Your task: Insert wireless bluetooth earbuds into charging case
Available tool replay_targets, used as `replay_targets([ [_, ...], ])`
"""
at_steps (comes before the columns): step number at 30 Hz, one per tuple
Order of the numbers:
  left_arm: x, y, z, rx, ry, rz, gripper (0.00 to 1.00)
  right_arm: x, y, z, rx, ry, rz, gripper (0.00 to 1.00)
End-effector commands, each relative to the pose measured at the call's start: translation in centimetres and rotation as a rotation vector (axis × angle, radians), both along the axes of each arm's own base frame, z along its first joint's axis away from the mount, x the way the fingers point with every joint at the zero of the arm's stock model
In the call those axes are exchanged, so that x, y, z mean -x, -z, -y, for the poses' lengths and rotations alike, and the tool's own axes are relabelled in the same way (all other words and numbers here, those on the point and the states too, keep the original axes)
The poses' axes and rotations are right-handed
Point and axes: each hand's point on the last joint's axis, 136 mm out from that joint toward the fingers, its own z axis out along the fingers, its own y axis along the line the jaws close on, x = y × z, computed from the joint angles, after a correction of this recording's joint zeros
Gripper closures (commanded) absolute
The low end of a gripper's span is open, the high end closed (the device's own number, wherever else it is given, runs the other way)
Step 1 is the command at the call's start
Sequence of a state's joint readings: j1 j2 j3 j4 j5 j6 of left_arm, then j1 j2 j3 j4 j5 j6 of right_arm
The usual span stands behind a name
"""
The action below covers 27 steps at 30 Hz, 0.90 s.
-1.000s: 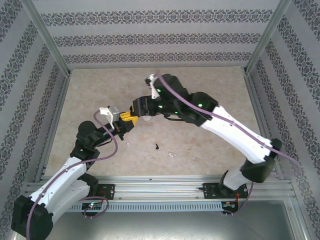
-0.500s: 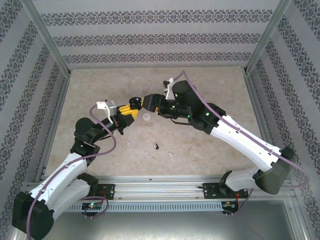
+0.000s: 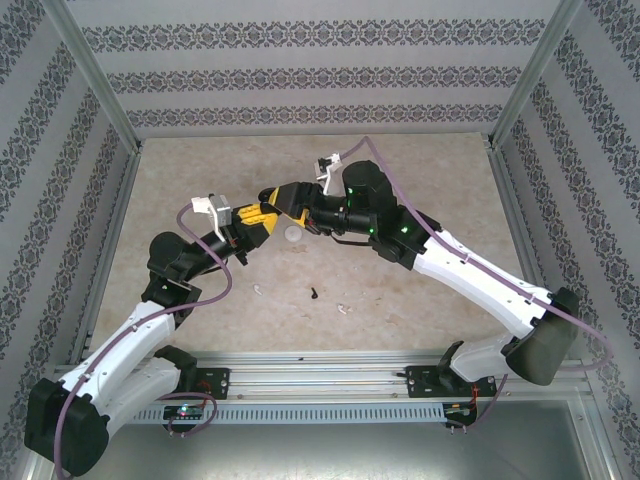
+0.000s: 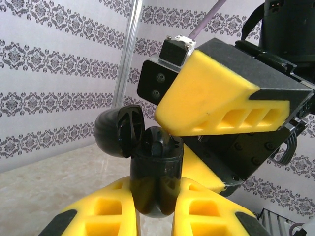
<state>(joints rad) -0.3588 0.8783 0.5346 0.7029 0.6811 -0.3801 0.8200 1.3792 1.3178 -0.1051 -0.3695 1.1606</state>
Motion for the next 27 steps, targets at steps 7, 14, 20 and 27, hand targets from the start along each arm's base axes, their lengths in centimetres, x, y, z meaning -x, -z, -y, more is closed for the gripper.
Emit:
replay_targets([
  [7,1.3,-2.82,0.22,0.043,0.047,0.085,1.0,-0.53,-0.24,0.01,-0.067,0.003,-0.015,0.62],
  [14,1.4,-2.89,0.37,0.042,0.061,0.082,1.0,-0.41,-0.16,-0.01,-0.077,-0.004,-0.016,0.72],
  [20,1.78,-3.01,0.74,0.029,0.093,0.088,0.94,-0.35,-0.03,0.08,-0.084,-0.007,-0.011,0.82],
  [27,1.97,-2.83,1.14,-0.006,0.118,0.08,0.74,-0.13,-0.08,0.7,-0.082,0.004,0.002,0.84],
])
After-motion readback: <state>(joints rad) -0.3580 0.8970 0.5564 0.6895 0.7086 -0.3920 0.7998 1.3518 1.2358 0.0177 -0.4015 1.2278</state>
